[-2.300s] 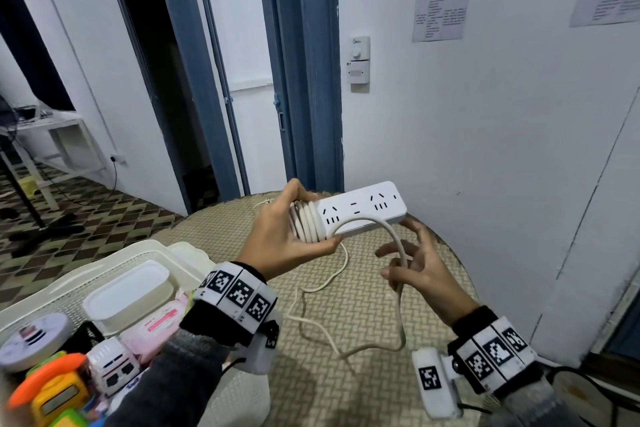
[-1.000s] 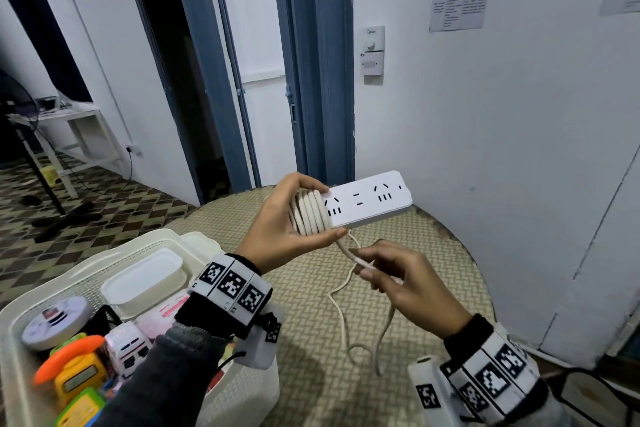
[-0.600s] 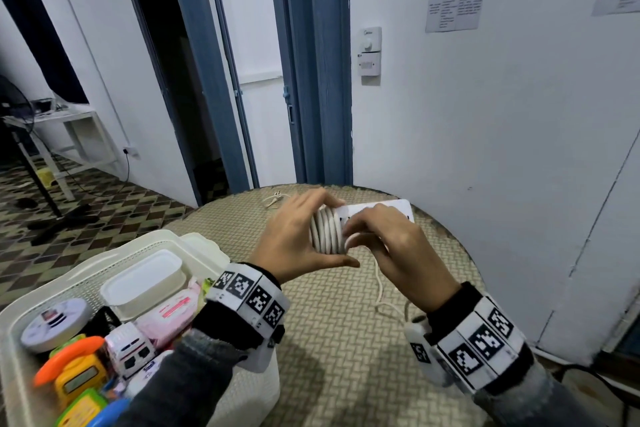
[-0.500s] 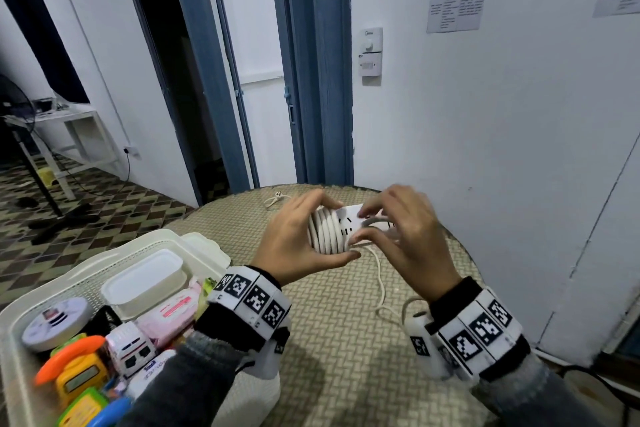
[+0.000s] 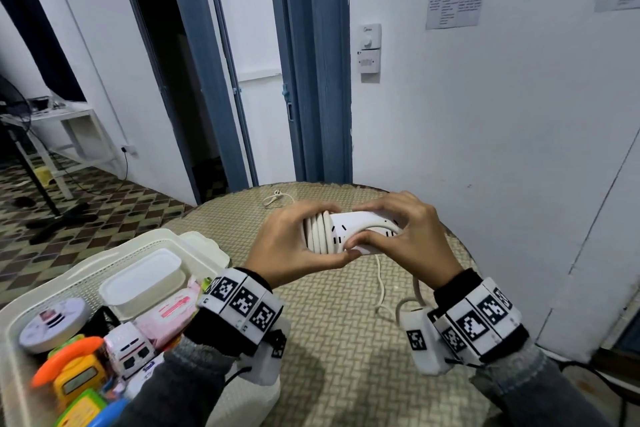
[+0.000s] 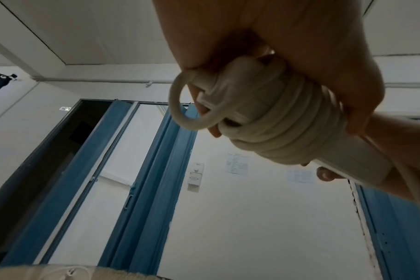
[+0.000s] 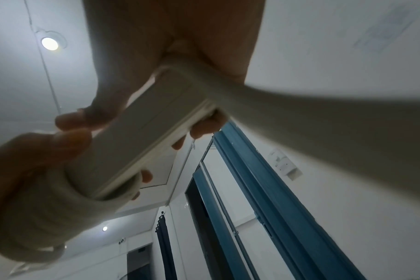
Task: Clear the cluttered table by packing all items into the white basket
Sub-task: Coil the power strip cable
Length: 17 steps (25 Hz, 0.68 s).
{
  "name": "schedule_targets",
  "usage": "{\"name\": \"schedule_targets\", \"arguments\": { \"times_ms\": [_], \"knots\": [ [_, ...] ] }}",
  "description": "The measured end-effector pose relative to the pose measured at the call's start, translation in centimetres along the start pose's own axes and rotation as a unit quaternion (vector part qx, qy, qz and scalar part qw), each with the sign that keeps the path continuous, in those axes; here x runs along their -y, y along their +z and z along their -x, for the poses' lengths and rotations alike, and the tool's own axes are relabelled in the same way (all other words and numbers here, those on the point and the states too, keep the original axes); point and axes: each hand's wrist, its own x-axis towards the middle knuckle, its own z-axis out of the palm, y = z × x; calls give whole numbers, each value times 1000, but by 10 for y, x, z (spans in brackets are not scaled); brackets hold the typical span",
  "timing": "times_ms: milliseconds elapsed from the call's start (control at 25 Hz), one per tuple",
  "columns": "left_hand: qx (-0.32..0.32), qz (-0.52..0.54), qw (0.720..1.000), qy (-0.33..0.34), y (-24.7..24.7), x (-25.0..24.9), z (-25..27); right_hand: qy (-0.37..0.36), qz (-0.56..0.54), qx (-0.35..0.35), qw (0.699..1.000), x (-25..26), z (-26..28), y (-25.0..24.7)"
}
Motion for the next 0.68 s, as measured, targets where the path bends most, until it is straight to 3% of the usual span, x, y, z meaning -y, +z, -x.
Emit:
{"name": "schedule_targets", "arguments": {
  "times_ms": [160, 240, 280, 360, 400, 560, 680],
  "knots": [
    [-15, 8, 1000, -17, -5, 11, 3, 173, -108, 82, 975, -4, -1, -8],
    [-40, 16, 998, -34, -10, 17, 3, 280, -247, 180, 910, -13, 9, -14],
    [-51, 15, 998, -42, -13, 20, 3, 298, -285, 234, 881, -19, 15, -19],
    [-60, 0, 997, -54, -20, 24, 2, 281, -312, 278, 864, -23, 23, -28],
    [-58, -9, 997, -58, -23, 25, 1, 264, -314, 247, 878, -23, 24, -31],
    [-11, 21, 998, -56, -26, 20, 4, 173, -213, -12, 962, -26, 3, -39],
    [22, 95, 995, -38, -23, 4, 4, 125, -103, -42, 986, -31, -7, -34]
  ]
}}
